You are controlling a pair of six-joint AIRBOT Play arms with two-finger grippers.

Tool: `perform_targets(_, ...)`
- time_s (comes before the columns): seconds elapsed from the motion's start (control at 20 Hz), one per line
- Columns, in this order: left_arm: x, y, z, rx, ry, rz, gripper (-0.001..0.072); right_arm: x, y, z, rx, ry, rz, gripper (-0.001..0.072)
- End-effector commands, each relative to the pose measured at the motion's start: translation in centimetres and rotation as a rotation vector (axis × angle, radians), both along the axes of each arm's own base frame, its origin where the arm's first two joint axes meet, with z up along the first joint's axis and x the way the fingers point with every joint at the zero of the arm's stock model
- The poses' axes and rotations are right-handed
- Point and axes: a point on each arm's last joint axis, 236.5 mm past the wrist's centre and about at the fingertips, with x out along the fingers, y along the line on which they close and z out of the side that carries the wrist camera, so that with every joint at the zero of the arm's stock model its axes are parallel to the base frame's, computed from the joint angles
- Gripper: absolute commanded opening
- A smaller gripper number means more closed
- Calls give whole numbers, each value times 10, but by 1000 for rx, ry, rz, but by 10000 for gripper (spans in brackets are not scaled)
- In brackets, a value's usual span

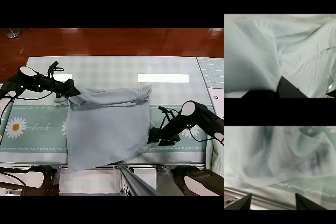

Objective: Fold the shirts.

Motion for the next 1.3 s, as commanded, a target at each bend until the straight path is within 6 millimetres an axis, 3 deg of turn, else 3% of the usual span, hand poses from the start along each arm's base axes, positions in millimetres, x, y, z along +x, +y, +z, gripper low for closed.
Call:
perform_targets(0.0,0,0,0,-2,5,3,24,15,25,-12,52,-47,-48,623)
perform_targets(0.25,0,0,0,-2,5,3,24,55,52,-11,154,-152,-184,621)
perform_targets(0.3,-1,-1,0,-4,9,-1,24,59,54,-10,160,-164,-193,566)
perform_targets(0.35,-3,-1,1,-6,14,-6,25,58,55,-8,165,-158,-185,378)
perform_targets(0.45,-4,-2,1,-8,17,-10,25,53,56,-7,174,-148,-158,176)
perform_targets(0.5,-6,-2,1,-11,23,-15,25,52,56,-6,178,-151,-144,30)
perform_targets(0.65,-11,-2,8,-21,30,-31,24,56,51,1,180,-158,-119,25)
perform_targets(0.8,-7,6,24,-18,-15,-15,24,80,13,14,107,-225,-113,24)
perform_targets(0.95,5,17,60,32,-213,-50,24,98,-56,39,-22,-242,-105,24)
perform_targets(1.05,14,21,88,52,-300,-4,23,129,-91,60,-66,-335,-175,24)
perform_targets(1.15,-2,9,93,39,-291,-49,23,167,-117,86,-87,-461,-240,24)
perform_targets(1.25,-29,-12,83,12,-251,-101,24,205,-132,110,-100,-554,-243,24)
